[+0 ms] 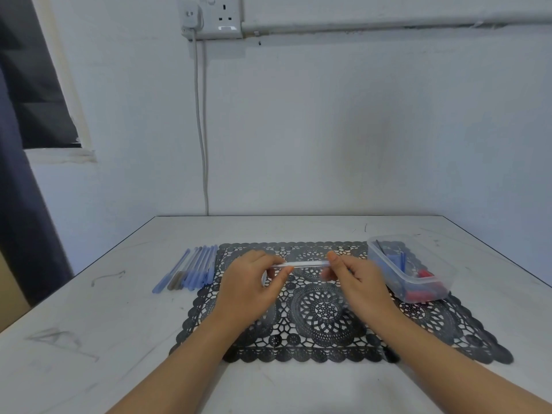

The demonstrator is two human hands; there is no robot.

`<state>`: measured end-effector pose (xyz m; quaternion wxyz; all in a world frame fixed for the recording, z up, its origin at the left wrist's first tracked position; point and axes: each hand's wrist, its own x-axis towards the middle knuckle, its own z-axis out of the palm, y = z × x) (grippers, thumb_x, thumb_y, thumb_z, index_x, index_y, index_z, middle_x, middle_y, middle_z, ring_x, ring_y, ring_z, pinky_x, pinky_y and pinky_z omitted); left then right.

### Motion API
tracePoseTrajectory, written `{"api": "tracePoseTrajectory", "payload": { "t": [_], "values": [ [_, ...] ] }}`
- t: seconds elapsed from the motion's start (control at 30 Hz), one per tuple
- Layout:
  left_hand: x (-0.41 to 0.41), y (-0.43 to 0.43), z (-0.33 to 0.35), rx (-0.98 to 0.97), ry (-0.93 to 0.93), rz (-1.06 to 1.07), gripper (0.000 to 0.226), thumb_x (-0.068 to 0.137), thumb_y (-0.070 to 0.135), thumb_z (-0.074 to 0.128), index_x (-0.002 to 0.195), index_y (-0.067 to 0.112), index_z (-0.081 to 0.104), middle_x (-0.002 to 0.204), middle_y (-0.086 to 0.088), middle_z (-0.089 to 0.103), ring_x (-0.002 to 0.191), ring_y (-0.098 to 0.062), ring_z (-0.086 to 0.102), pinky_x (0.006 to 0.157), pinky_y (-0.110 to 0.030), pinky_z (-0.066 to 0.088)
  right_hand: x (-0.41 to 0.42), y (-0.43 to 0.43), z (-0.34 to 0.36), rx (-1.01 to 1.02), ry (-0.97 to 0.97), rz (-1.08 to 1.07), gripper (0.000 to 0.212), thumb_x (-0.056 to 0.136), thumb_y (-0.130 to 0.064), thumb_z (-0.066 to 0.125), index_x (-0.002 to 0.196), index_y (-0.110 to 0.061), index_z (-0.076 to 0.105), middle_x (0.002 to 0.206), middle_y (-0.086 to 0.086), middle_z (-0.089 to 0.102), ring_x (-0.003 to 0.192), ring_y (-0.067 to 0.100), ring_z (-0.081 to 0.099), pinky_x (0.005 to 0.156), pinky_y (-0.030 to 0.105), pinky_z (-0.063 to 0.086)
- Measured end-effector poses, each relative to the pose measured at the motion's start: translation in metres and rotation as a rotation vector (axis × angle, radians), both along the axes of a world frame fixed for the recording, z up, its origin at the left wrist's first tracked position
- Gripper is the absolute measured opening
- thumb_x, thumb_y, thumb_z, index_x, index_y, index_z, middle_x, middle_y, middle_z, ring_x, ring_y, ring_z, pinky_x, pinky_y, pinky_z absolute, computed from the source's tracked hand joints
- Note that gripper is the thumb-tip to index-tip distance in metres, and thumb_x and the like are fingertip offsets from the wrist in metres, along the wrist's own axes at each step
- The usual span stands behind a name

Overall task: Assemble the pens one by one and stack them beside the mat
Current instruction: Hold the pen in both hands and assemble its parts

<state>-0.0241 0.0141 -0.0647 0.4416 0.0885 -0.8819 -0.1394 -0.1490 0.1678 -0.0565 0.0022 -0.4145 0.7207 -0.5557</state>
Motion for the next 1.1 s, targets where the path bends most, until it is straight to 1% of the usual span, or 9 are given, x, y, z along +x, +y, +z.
{"api": "tracePoseTrajectory", "payload": {
  "t": [0.1,0.17,0.33,0.53,0.7,0.87,0.93,1.03,1.1],
  "values": [
    [0.0016,-0.0013,0.0005,0.016,0.019,0.013,0.036,0.084,0.050,0.049,0.091,0.022,0.071,0.070,0.016,0.057,0.067,-0.001,0.052,0.061,-0.018,0.044,-0.0011,-0.0005,-0.0020,0.023,0.041,0.029,0.016,0.091,-0.037,0.048,0.092,-0.027,0.061,0.076,-0.001,0.064,0.066,0.013,0.061,0.056,0.022,0.049],
    [0.0019,-0.0013,0.0016,0.018,0.020,0.013,0.037,0.084,0.050,0.049,0.090,0.021,0.071,0.070,0.017,0.057,0.067,0.000,0.051,0.062,-0.015,0.042,-0.0012,0.0003,-0.0023,0.021,0.094,0.031,0.008,0.091,-0.029,0.052,0.088,-0.030,0.059,0.075,0.001,0.064,0.060,0.007,0.058,0.050,0.019,0.046],
    [0.0012,0.0029,0.0028,-0.008,0.012,-0.009,0.036,0.084,0.049,0.048,0.090,0.021,0.071,0.070,0.017,0.055,0.068,-0.002,0.051,0.062,-0.016,0.042,-0.0025,0.0025,-0.0010,-0.003,0.189,-0.005,0.032,0.094,-0.027,0.047,0.069,-0.014,0.061,0.053,-0.005,0.052,0.048,0.000,0.046,0.049,0.012,0.037],
    [0.0020,0.0004,0.0021,0.010,0.026,0.005,0.035,0.084,0.050,0.049,0.091,0.022,0.071,0.069,0.017,0.055,0.067,-0.001,0.050,0.062,-0.017,0.041,-0.0037,0.0002,-0.0059,0.017,0.207,0.048,0.022,0.093,-0.036,0.045,0.093,-0.021,0.060,0.069,0.001,0.062,0.051,0.009,0.050,0.048,0.020,0.039],
    [0.0018,0.0018,0.0010,-0.029,0.010,-0.015,0.032,0.084,0.047,0.051,0.088,0.022,0.070,0.069,0.018,0.053,0.068,-0.001,0.048,0.063,-0.019,0.042,-0.0041,0.0021,-0.0031,-0.004,0.218,0.025,0.045,0.087,-0.046,0.038,0.067,-0.013,0.061,0.058,0.003,0.059,0.054,0.011,0.053,0.051,0.014,0.039],
    [0.0020,0.0000,0.0023,-0.008,0.030,-0.004,0.033,0.084,0.048,0.051,0.090,0.022,0.071,0.069,0.018,0.054,0.067,-0.001,0.049,0.062,-0.019,0.042,-0.0030,0.0015,-0.0049,0.004,0.196,0.062,0.024,0.090,-0.041,0.045,0.092,-0.024,0.060,0.063,0.005,0.062,0.051,0.012,0.055,0.049,0.024,0.044],
    [0.0024,0.0003,0.0031,-0.005,0.032,-0.007,0.033,0.083,0.047,0.051,0.090,0.022,0.070,0.069,0.019,0.053,0.066,0.000,0.048,0.062,-0.017,0.040,-0.0033,0.0013,-0.0046,0.018,0.228,0.060,0.020,0.090,-0.039,0.046,0.087,-0.024,0.060,0.062,0.004,0.062,0.052,0.016,0.056,0.050,0.028,0.046],
    [0.0021,0.0017,0.0025,-0.027,0.023,-0.020,0.031,0.084,0.046,0.051,0.088,0.022,0.070,0.069,0.019,0.051,0.066,0.000,0.047,0.061,-0.018,0.041,-0.0033,0.0025,-0.0037,0.011,0.204,0.045,0.037,0.086,-0.048,0.040,0.071,-0.020,0.060,0.057,0.005,0.060,0.050,0.015,0.055,0.051,0.029,0.046],
    [0.0019,0.0014,0.0019,-0.027,0.024,-0.022,0.031,0.084,0.046,0.051,0.088,0.022,0.070,0.068,0.018,0.052,0.066,-0.001,0.048,0.061,-0.019,0.042,-0.0033,0.0026,-0.0034,0.002,0.177,0.046,0.036,0.085,-0.050,0.040,0.074,-0.022,0.060,0.057,0.005,0.060,0.048,0.014,0.055,0.050,0.030,0.047]
  ]
}}
